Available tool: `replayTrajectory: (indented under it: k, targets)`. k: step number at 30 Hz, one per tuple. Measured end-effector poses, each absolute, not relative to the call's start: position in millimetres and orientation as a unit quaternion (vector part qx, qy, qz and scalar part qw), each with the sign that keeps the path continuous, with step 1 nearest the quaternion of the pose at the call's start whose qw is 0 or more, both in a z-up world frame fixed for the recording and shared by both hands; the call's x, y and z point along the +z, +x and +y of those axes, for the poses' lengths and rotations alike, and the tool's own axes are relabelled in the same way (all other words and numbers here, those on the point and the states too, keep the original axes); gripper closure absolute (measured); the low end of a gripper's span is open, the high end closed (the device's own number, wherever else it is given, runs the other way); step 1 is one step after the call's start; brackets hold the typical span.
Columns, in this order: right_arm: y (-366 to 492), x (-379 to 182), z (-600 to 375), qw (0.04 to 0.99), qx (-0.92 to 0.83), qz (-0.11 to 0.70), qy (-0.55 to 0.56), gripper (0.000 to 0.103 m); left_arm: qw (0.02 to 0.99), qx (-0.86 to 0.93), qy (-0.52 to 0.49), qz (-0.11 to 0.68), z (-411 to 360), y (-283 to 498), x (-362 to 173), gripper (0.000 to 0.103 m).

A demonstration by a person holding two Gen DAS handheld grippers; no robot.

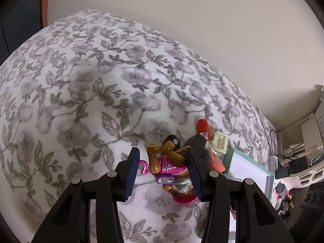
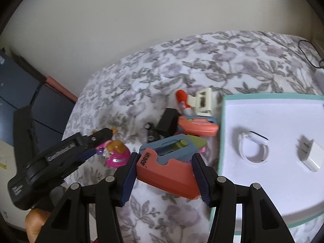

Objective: Organize rigid objects
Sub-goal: 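Carry the figurine with the left tool while the right tool carries the stapler over the tray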

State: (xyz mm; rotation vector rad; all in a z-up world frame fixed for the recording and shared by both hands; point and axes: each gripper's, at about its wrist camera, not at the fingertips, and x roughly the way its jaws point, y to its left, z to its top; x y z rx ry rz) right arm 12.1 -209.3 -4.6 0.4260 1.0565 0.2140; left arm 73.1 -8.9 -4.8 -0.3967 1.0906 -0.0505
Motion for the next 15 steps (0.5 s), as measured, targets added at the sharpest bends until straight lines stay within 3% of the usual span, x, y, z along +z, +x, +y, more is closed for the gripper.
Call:
replayTrajectory:
  k: [15]
  targets:
    - [-7.3,3.7,-319.5,0.847,-0.033,0.471,0.244,0.046,0.836,-0.127,-0.078,0.528,-127.1,47.2,-2.1,0.055]
